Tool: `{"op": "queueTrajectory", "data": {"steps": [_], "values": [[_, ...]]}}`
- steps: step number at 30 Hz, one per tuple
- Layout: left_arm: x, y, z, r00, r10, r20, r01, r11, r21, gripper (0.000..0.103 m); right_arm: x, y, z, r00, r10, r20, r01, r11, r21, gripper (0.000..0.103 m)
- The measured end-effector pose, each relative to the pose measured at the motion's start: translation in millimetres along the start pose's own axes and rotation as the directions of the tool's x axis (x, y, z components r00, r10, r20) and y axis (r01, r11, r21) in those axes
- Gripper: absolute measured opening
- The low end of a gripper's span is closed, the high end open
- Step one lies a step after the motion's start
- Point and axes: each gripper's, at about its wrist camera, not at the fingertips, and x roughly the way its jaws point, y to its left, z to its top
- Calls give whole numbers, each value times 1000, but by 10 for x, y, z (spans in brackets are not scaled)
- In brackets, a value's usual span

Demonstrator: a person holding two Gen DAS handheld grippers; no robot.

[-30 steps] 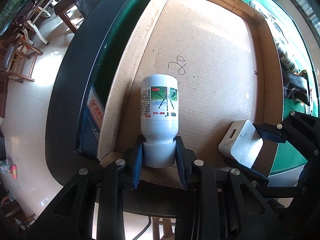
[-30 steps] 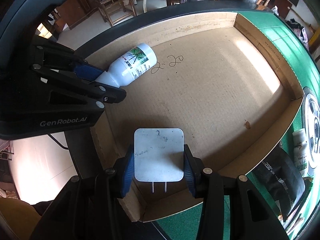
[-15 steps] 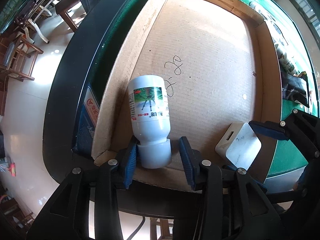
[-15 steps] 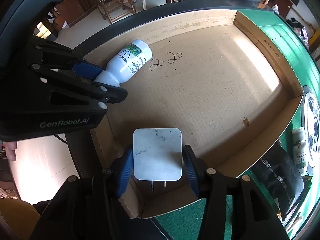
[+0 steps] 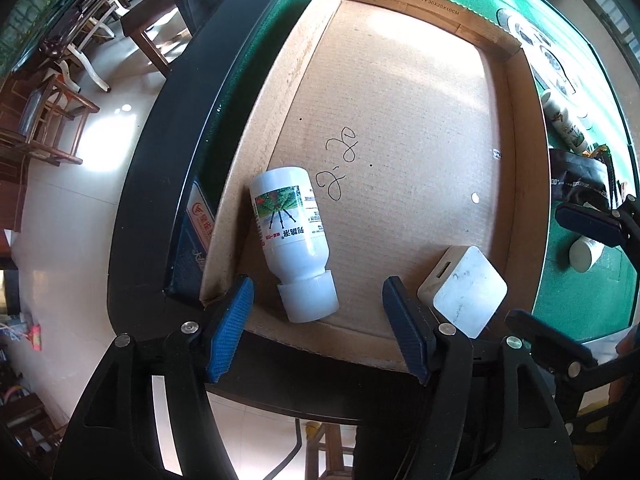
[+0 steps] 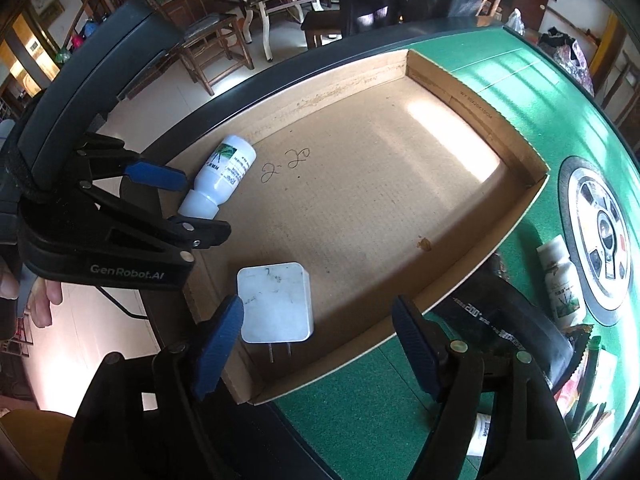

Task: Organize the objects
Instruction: 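Lower the white bottle and charger into the tray and open both tools, then move both tools back over the table toward the remaining items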

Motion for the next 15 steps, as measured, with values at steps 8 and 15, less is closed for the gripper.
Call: {"op": "queueTrajectory", "data": {"steps": [8,15], "values": [[-302,-513,-68,997,-71,25,69,995,71,77,-241,-191,-291,1000,-4,12,2,994,113,80],[-474,-1036,9,983,-182,20,175,967,188,79,-440,-653,-709,1000,-24,8,21,964,265,83]]}}
